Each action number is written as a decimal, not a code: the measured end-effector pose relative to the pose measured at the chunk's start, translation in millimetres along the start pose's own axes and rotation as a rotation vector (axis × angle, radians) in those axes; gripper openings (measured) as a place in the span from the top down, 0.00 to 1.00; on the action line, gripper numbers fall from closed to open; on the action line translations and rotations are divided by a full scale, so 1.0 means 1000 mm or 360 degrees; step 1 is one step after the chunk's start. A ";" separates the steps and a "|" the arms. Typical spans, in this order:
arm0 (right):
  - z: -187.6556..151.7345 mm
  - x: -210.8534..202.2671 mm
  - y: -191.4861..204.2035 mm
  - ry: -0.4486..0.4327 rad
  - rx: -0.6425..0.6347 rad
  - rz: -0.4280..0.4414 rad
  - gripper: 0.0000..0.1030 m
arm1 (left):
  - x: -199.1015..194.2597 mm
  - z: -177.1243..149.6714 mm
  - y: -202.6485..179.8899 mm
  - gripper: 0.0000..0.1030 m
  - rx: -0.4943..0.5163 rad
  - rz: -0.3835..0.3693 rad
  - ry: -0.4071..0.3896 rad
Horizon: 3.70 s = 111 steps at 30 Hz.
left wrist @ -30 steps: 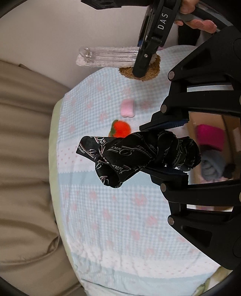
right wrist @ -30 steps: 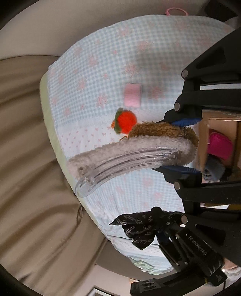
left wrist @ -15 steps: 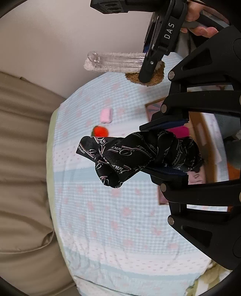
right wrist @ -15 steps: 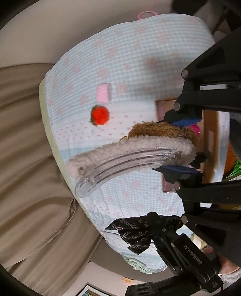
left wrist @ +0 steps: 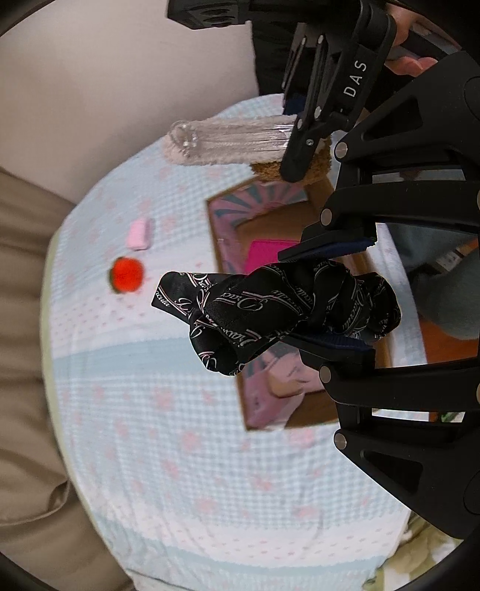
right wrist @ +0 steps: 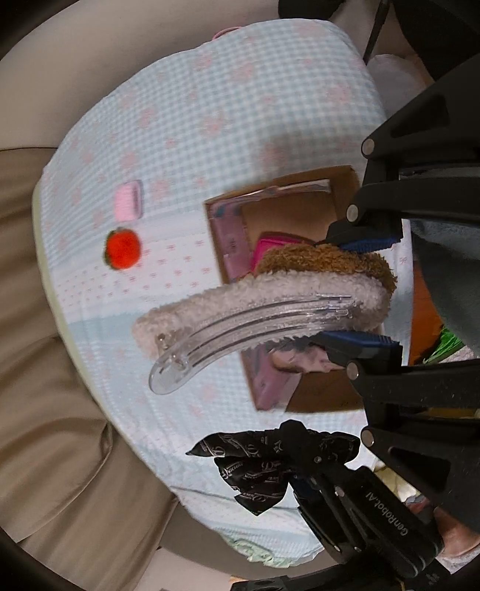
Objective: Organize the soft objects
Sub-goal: 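Carry the black scrunchie and clear hair clip with both tools over the box, then open both tools to drop the scrunchie and hair clip into the box, then move both tools toward the orange pompom and pink fuzzy hair tie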
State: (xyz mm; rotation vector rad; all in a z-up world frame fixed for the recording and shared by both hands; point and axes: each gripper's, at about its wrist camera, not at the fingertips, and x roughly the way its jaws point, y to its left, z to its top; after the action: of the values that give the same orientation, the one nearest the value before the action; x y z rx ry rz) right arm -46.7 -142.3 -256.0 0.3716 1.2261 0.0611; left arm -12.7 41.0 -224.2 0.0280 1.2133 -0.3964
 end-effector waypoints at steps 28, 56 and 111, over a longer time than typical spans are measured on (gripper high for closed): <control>0.013 0.135 -0.044 0.0412 0.0130 -0.0121 0.23 | 0.140 -0.029 -0.008 0.00 0.0224 0.0107 0.0390; 0.019 0.071 -0.011 0.0248 0.0027 -0.0004 0.00 | 0.046 -0.013 0.024 0.00 0.0008 0.0187 0.0191; 0.228 0.089 -0.125 -0.0348 -0.0267 -0.0153 0.00 | 0.240 0.296 -0.063 0.00 -0.0007 0.0057 -0.0052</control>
State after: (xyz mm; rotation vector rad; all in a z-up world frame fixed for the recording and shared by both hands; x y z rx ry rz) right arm 176.1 -293.4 -310.4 0.1676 1.0128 0.0389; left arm 305.0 -153.6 -325.7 0.0394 1.1799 -0.3616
